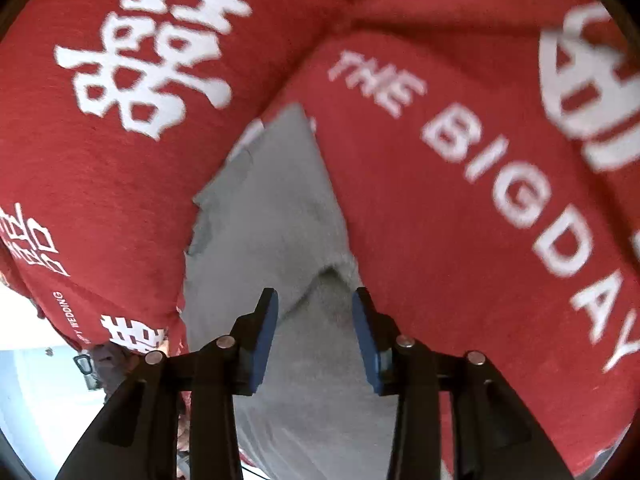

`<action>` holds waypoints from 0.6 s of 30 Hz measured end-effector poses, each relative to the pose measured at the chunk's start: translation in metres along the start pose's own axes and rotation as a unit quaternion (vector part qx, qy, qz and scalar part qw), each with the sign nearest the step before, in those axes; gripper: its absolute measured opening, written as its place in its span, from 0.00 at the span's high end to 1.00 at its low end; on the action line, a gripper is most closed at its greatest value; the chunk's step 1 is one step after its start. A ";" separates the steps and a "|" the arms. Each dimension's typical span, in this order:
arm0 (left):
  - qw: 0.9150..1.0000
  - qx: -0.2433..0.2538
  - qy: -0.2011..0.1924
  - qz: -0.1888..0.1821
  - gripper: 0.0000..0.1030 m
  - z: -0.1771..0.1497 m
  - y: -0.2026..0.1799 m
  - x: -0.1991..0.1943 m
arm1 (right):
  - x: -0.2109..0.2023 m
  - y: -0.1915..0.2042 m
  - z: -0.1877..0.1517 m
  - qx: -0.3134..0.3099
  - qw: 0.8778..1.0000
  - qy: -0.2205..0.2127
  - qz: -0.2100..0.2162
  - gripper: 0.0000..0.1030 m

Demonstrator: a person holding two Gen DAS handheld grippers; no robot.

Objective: Fold small clothes
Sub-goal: 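Release the cuff and smooth the folded sweater with both grippers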

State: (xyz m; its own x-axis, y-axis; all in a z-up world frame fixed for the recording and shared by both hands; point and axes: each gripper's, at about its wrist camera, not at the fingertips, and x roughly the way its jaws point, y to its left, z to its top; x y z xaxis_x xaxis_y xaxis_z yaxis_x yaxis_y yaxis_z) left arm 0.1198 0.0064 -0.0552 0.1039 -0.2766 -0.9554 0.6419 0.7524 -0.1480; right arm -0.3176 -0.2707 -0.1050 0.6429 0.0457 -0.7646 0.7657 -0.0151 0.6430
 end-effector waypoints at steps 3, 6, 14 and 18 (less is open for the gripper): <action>1.000 0.003 0.001 -0.009 0.25 0.005 -0.005 -0.003 | 0.002 -0.002 0.019 -0.001 1.000 -0.010 -0.016 0.54; 1.000 0.010 0.004 -0.024 0.25 0.007 -0.019 0.002 | 0.031 -0.006 0.033 0.007 1.000 0.023 -0.006 0.54; 0.998 0.036 0.055 -0.009 0.26 0.002 -0.053 0.045 | 0.059 0.008 0.045 -0.022 0.996 0.088 0.002 0.83; 0.996 0.072 0.037 0.025 0.37 -0.008 -0.060 0.043 | 0.044 0.040 0.043 -0.128 0.987 0.074 -0.060 0.88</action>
State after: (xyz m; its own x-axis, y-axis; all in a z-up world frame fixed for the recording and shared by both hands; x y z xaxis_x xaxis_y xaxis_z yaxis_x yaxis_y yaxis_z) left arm 0.0799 -0.0458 -0.0891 0.0855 -0.1910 -0.9779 0.7396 0.6698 -0.0662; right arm -0.2584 -0.3126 -0.1149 0.5240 0.1768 -0.8332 0.7946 0.2507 0.5529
